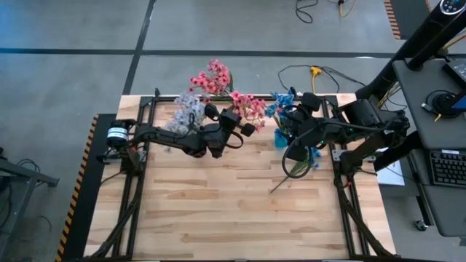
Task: Sort flowers into vase by color
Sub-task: Put the pink flowers into the yellow vase
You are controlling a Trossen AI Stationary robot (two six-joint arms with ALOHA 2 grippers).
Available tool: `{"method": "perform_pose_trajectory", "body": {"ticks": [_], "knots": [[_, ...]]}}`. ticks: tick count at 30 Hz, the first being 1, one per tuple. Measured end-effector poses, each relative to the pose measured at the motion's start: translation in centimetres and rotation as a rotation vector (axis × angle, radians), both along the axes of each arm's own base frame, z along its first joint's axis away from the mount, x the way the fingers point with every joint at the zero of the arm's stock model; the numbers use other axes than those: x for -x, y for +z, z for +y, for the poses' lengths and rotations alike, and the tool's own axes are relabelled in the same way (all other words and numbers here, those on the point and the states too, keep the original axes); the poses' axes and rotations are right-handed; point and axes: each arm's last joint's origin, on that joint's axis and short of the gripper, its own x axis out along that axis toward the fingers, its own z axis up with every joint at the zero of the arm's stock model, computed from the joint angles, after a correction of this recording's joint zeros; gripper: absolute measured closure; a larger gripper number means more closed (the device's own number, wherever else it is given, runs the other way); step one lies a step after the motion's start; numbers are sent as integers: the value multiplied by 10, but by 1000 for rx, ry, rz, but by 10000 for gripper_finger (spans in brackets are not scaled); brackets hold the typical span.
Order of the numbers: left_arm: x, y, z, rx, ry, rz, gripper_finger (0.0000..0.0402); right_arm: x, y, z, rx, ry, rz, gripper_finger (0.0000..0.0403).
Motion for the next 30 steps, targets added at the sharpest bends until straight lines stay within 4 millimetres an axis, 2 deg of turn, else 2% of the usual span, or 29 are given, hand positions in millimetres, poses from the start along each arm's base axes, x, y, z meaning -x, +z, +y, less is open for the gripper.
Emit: {"method": "perform_pose_trajectory", "body": {"ticks": [7, 16, 20, 30], "knots": [[-1, 0, -7, -7, -16, 16, 398, 0, 0, 0, -5, -5, -3, 154], [-1, 0, -15, -13, -35, 27, 317, 0, 0, 0, -9, -10, -3, 154], [-1, 0, -26, -14, -61, 29, 285, 0, 0, 0, -12, -12, -5, 154], [-1, 0, -52, -30, -124, 58, 267, 0, 0, 0, -12, -12, -4, 154]]}}
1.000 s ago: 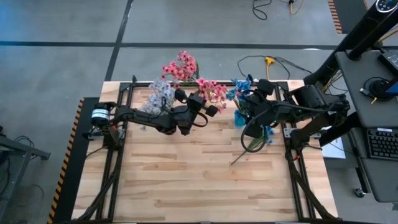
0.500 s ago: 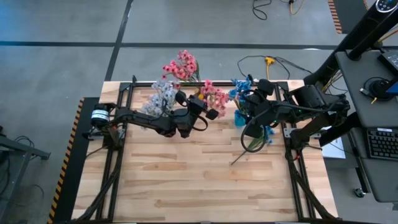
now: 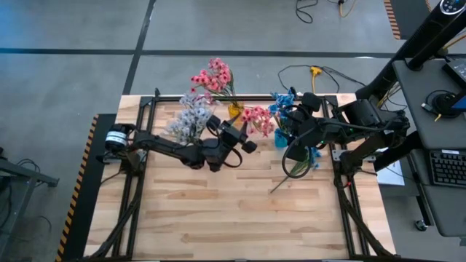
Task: Sort flowers into vase by color
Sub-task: Put the pink flowers into the yellow vase
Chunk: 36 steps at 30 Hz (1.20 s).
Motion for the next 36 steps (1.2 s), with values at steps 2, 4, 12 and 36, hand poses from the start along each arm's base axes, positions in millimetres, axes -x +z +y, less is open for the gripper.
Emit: {"method": "perform_pose_trajectory", "body": {"ticks": [2, 4, 12, 36], "knots": [[0, 0, -5, -2, -11, 3, 267, 0, 0, 0, 0, -1, 0, 154], [1, 0, -10, -6, -23, 11, 267, 0, 0, 0, -7, -7, -4, 154], [5, -1, -38, -21, -16, 65, 267, 0, 0, 0, -34, -22, -14, 154], [69, 20, -163, -118, -406, 260, 267, -7, -102, 88, -76, -166, -2, 154]]}}
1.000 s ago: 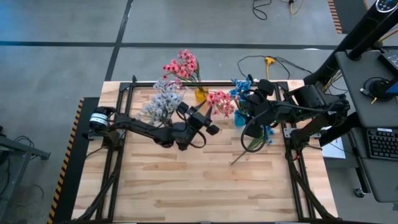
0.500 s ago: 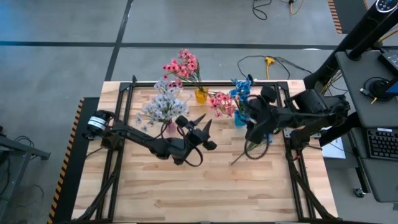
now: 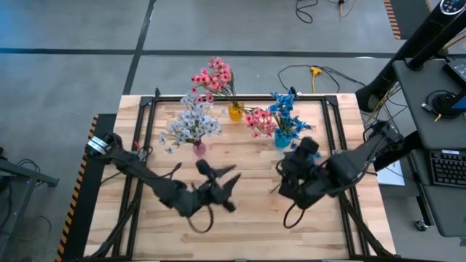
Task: Sort flowers into vase by color
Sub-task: Put the pink flowers into the yellow vase
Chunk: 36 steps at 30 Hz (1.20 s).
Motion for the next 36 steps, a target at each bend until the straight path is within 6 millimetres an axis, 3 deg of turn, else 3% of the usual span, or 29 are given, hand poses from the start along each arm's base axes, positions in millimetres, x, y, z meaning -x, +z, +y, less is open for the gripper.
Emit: {"method": "perform_pose_trajectory", "body": {"ticks": [3, 7, 12, 17, 22, 27, 30, 33, 36], "knots": [[19, 4, -10, 61, -275, 89, 267, -4, -21, 10, -11, 11, -20, 154], [46, 25, -4, 230, -521, 157, 267, -6, -36, 19, -30, 40, -32, 154], [74, 33, 12, 287, -519, 190, 267, -10, -33, 19, -29, 62, -41, 154], [98, 29, 31, 254, -477, 98, 267, -18, -3, 8, -10, 92, -84, 154], [122, 36, 50, 265, -472, 23, 267, -31, 34, -18, 50, 120, -118, 154], [141, 44, 67, 243, -369, -33, 267, -57, 66, -51, 178, 152, -96, 154], [151, 36, 76, 231, -314, 2, 267, -75, 84, -76, 263, 159, -79, 154], [161, 26, 84, 230, -275, 5, 267, -91, 98, -103, 295, 170, -74, 154], [171, 26, 92, 258, -268, -36, 267, -102, 98, -129, 333, 155, -73, 154]]}}
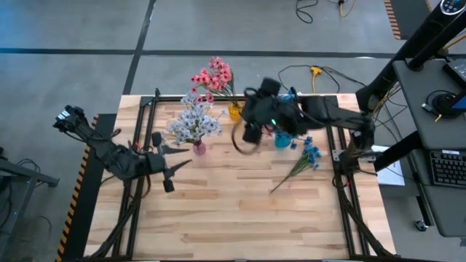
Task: Sort flowers into vase by color
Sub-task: Put the pink flowers into the yellow vase
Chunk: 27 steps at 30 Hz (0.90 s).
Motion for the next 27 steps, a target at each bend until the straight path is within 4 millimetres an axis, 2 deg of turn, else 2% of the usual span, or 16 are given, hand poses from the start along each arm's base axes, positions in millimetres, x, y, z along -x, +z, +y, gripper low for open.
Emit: {"method": "perform_pose_trajectory", "body": {"ticks": [5, 8, 12, 16, 19, 22, 24, 27], "knots": [[14, -5, 11, 53, 12, -36, 267, -12, -17, -39, 74, -32, 133, 154], [21, -5, 16, 68, 30, -60, 267, -24, -29, -53, 97, -12, 204, 154], [27, -6, 21, 86, 31, -82, 267, -38, -42, -58, 132, 51, 284, 154], [30, -5, 24, 94, 49, -97, 267, -43, -36, -44, 361, -32, 351, 154], [32, 1, 25, 101, 71, -115, 267, -34, -20, -28, 417, -69, 320, 154], [30, 2, 25, 87, 72, -109, 267, -11, -5, -14, 345, -106, 224, 154], [30, 5, 24, 72, 70, -107, 267, 8, 2, -5, 230, -114, 152, 154], [28, 12, 23, 71, 70, -125, 267, 32, 8, 10, -84, -11, 52, 154]]}}
